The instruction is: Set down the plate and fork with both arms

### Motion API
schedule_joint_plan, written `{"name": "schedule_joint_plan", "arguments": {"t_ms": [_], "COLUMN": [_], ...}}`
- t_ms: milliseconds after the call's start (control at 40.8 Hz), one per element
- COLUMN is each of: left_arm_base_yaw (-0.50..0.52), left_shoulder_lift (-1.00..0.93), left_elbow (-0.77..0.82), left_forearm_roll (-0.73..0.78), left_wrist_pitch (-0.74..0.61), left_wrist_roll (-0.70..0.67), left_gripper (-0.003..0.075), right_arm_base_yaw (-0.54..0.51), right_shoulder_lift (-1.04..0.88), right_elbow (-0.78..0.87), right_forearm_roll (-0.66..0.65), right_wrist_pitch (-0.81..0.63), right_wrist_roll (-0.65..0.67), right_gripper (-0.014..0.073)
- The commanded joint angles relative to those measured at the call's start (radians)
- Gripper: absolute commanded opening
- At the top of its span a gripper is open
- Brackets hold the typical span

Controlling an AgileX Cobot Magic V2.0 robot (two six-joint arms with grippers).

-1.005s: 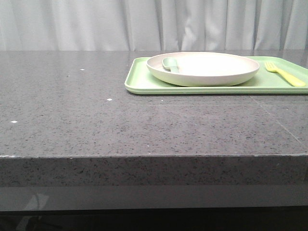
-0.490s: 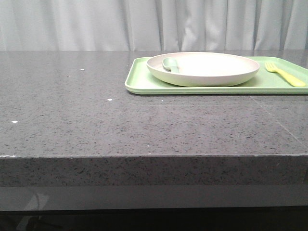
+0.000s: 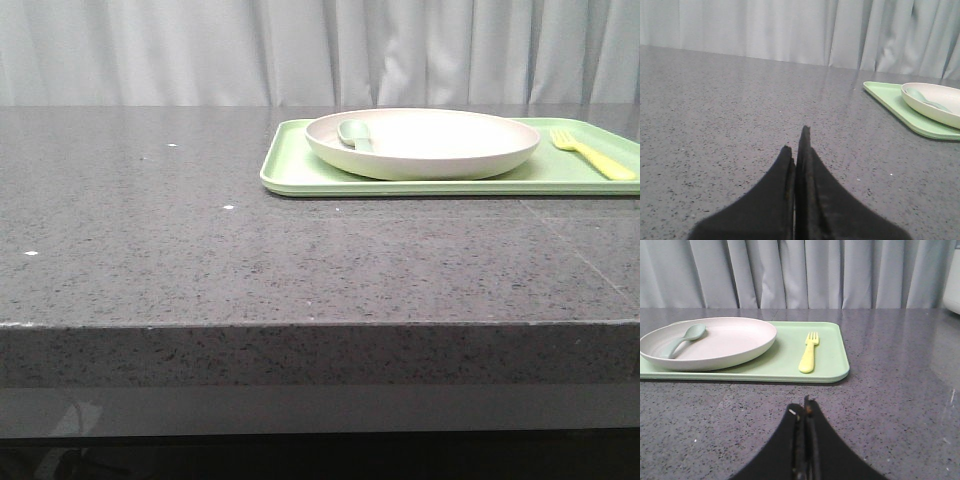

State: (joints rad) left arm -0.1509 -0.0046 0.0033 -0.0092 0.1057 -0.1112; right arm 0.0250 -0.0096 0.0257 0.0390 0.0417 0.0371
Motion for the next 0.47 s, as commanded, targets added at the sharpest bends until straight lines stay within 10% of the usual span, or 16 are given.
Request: {"name": "schedule_joint_plan", "arguments": {"t_ms": [0, 441], "left_arm_base_yaw": [0.036, 0.085], "left_shoulder_lift": [-0.024, -0.024], "left_elbow": [0.007, 0.007], "left_forearm_roll": [-0.008, -0.008], "left_wrist_pitch": [-0.079, -0.078], "left_wrist_roll": [-0.008, -0.008], "left_gripper": [-0.0020, -0.0020], "right_arm_base_yaw": [0.003, 0.003], "right_shoulder_lift": [-0.019, -0.019], "right_elbow": [-0.004, -0.004], "right_forearm_roll": [-0.014, -0.014], "right_wrist_pitch": [-0.089, -0.089], "right_wrist_roll": [-0.007, -0.007], "right_gripper": [-0.0068, -0.0068]}}
